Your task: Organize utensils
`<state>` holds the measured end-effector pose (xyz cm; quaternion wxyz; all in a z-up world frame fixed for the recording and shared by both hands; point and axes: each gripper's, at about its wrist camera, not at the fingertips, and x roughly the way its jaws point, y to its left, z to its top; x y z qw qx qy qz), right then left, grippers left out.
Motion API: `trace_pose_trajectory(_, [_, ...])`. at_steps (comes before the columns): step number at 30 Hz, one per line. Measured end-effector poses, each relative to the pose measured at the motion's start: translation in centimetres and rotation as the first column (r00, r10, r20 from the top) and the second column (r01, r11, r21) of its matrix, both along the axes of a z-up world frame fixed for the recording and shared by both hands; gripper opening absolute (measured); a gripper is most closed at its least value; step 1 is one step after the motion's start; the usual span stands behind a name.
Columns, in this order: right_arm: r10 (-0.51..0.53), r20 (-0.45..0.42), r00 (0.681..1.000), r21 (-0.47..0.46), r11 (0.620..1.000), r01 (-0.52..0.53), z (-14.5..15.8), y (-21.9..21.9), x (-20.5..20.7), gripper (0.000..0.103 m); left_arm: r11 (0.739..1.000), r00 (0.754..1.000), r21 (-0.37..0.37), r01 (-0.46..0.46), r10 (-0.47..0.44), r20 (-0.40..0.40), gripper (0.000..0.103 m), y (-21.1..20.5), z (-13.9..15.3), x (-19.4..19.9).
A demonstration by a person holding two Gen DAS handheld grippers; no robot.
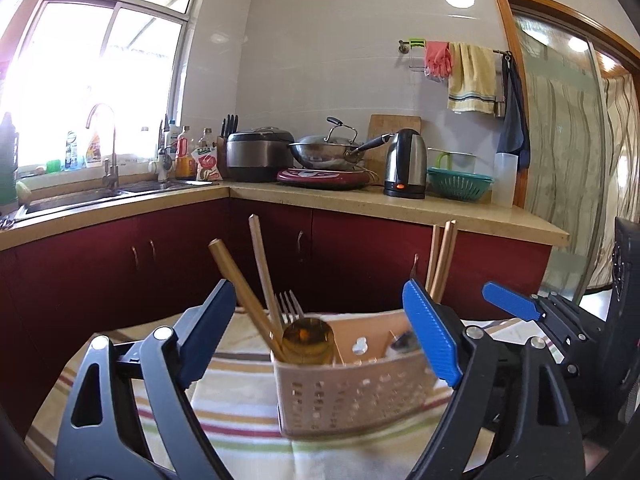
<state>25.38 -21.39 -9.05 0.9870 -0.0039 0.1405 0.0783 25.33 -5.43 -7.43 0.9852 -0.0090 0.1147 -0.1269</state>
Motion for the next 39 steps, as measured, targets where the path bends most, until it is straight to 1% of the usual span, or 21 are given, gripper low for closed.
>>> trace_pose_trajectory(3, [-0.036,-0.026,0.999,0.021,0.999,0.036,0.2,-0.4,-1.9,0.068,1.0,1.0,-0.011,-0.015,0.014,-0.014,0.086,0.6,0.0,-2.0])
trace_pose_trajectory(8, [-0.073,-0.059,0.996,0.052,0.996,0.077,0.7,-1.2,-5.3,0.069,0.999,0.998,-0.002,-0.052,0.051,-0.025,0.09,1.5,0.2,-5.7])
trace_pose_trajectory(11, [-0.098,-0.064,0.993,0.056,0.993,0.101,1.4,-1.6,-7.5,0.07,0.998,0.998,-0.017,-0.066,0.066,-0.024,0.092,2.2,0.7,-8.1])
trace_pose_trajectory(17, [-0.129,-0.04,0.991,0.052,0.99,0.131,3.5,-1.8,-12.1,0.073,0.996,0.997,-0.017,-0.082,0.082,-0.005,0.094,3.1,2.1,-12.8])
trace_pose_trajectory(20, [-0.142,-0.02,0.99,0.046,0.989,0.143,4.5,-1.7,-14.4,0.074,0.995,0.995,-0.031,-0.098,0.098,0.003,0.095,3.6,2.9,-14.8])
trace_pose_trajectory(23, [-0.148,-0.005,0.989,0.047,0.988,0.148,5.2,-1.8,-16.2,0.075,0.994,0.995,-0.047,-0.1,0.099,-0.007,0.097,3.9,3.4,-16.6])
trace_pose_trajectory(28, [-0.153,0.02,0.988,0.042,0.987,0.152,6.0,-1.8,-18.5,0.076,0.994,0.995,-0.038,-0.101,0.1,-0.011,0.097,4.0,3.7,-18.7])
trace_pose_trajectory(32, [-0.157,0.03,0.987,0.049,0.987,0.156,6.4,-2.0,-19.2,0.076,0.994,0.996,-0.045,-0.094,0.094,-0.002,0.097,4.1,4.0,-19.9])
trace_pose_trajectory(39, [-0.163,0.044,0.986,0.044,0.986,0.161,6.7,-2.0,-19.9,0.076,0.995,0.996,-0.043,-0.092,0.092,0.004,0.097,4.0,4.1,-20.3])
